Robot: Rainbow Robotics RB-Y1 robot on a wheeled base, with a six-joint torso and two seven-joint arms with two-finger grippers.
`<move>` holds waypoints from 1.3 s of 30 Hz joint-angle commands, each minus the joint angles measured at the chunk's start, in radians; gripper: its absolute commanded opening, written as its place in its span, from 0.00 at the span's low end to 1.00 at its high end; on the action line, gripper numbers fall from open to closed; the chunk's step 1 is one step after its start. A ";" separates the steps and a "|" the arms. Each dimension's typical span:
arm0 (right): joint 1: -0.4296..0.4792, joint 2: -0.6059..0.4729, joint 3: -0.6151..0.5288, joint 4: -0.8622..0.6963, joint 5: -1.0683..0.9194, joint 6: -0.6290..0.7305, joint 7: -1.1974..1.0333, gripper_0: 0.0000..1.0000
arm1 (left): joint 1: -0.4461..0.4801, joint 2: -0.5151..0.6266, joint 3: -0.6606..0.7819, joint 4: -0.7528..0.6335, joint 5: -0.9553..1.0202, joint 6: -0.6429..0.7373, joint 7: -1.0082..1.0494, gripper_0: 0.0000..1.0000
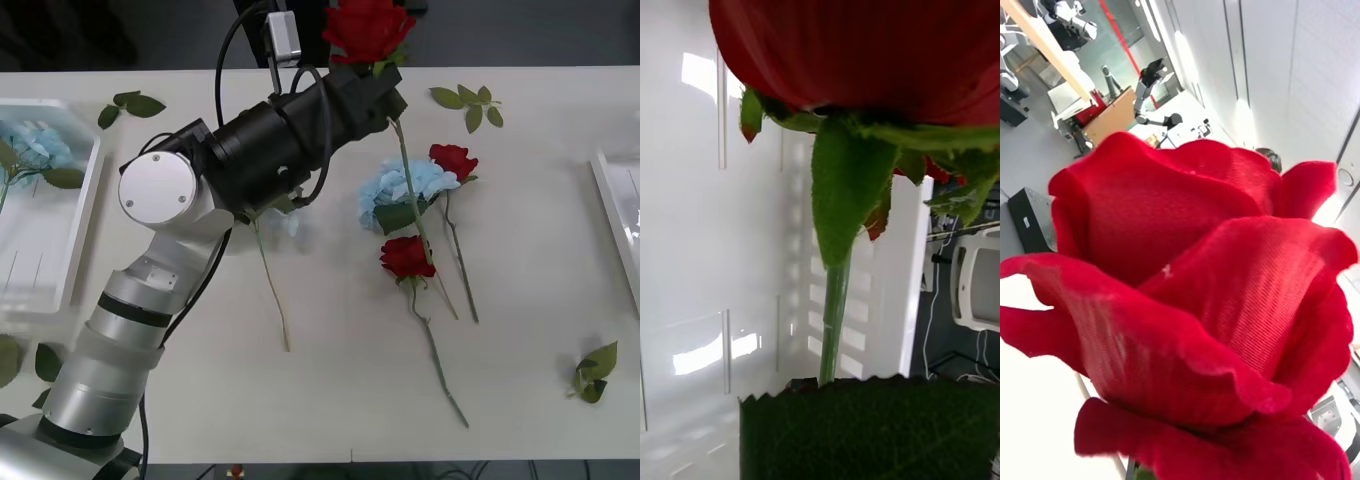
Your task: Place the red flowers into the right box and the blue flowers into the left box. If a person shows an open palm, hand one flower to the person first, then continue sorting.
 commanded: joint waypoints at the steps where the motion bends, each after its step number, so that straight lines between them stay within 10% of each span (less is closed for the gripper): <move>1: -0.024 0.032 -0.031 0.016 -0.014 -0.022 0.010 0.00 | -0.026 -0.005 0.007 -0.024 0.016 -0.006 0.014 0.00; 5: -0.025 0.042 -0.031 0.014 -0.014 -0.023 0.010 0.09 | -0.026 -0.001 0.004 -0.024 0.017 -0.006 0.014 0.00; 10: -0.027 0.040 -0.031 0.000 -0.014 -0.023 0.012 0.84 | -0.026 0.004 0.001 -0.024 0.026 -0.006 0.015 0.00; 13: -0.028 0.037 -0.037 -0.030 -0.014 -0.007 0.015 0.99 | -0.026 0.007 0.001 -0.024 0.026 -0.006 0.014 0.00; 39: -0.025 0.210 -0.453 -0.483 -1.078 0.497 0.406 1.00 | -0.026 0.036 -0.022 -0.027 0.072 -0.006 0.000 0.00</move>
